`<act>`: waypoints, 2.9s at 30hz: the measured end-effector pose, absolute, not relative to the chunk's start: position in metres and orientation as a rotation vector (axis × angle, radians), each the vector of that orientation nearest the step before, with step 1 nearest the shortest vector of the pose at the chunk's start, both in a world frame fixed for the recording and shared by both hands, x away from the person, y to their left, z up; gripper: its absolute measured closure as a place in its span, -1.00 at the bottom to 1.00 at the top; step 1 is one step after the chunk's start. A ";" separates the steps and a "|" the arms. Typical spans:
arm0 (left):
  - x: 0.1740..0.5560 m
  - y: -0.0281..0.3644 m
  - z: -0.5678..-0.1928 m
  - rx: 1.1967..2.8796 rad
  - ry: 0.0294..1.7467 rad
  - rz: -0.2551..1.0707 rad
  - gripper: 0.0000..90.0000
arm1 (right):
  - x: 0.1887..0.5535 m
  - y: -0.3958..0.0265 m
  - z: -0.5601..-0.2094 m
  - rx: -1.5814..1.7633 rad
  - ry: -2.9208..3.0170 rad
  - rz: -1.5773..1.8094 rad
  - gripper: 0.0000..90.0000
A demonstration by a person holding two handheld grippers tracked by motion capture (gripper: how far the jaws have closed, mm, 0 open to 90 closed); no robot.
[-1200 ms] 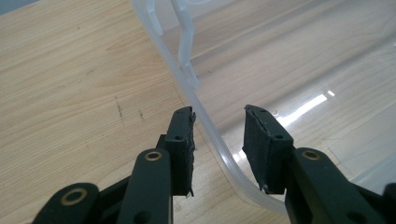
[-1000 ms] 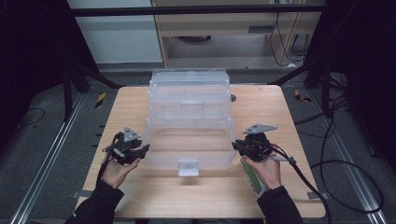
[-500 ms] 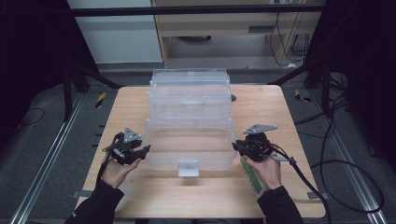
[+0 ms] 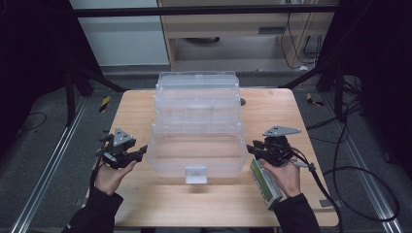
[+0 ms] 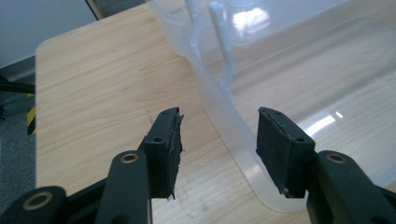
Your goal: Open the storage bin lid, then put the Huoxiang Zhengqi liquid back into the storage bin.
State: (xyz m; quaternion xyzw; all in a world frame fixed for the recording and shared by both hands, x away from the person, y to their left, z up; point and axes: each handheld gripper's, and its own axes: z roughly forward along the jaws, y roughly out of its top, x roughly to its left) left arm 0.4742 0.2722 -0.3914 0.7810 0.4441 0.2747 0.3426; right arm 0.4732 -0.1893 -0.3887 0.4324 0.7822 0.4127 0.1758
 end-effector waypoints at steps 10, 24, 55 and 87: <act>0.484 0.299 -0.403 2.009 1.265 0.726 -0.06 | 0.468 -0.206 -0.374 1.271 2.184 1.144 0.30; 0.486 0.320 -0.402 1.954 1.337 0.747 -0.17 | 0.457 -0.221 -0.359 1.320 2.175 1.071 0.10; 0.492 0.327 -0.412 1.981 1.388 0.743 -0.23 | 0.438 -0.214 -0.350 1.438 2.387 0.815 -0.05; 0.497 0.323 -0.422 2.033 1.396 0.725 -0.25 | 0.438 -0.194 -0.372 1.523 2.515 0.617 0.08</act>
